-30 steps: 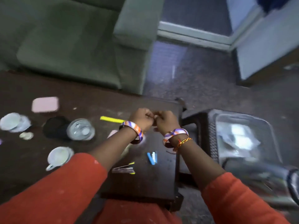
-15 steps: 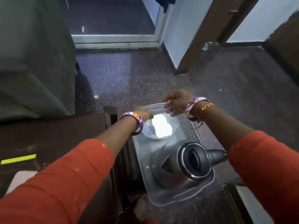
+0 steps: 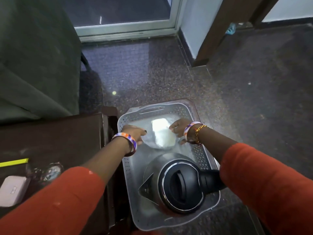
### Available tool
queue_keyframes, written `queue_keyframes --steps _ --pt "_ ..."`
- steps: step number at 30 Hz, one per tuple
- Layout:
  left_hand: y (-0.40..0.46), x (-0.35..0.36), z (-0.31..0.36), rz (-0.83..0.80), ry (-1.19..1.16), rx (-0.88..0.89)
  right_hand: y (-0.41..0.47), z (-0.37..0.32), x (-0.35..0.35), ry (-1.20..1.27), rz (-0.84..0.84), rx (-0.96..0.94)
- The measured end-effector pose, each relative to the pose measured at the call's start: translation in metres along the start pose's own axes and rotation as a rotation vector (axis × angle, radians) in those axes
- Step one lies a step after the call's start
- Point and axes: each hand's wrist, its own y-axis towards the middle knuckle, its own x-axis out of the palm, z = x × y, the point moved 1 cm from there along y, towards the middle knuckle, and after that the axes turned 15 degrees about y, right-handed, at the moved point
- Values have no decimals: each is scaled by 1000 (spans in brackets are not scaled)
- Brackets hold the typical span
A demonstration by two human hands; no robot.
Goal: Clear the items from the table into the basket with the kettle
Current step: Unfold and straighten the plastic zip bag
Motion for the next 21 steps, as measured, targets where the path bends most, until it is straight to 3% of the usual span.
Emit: queue_keyframes --steps 3,7,13,17,21 --pt "-15 -5 8 18 -156 134 -9 -8 -3 175 57 27" --pt "-45 -25 17 22 -150 412 -38 -31 -2 417 50 44" --pt "-109 -79 8 161 211 912 -98 -100 24 889 -209 -72" --pt "-161 -119 -23 186 425 997 -144 -136 77 931 -66 -317" --pt "-205 -171 -72 83 292 1108 -179 -158 145 996 49 -474"
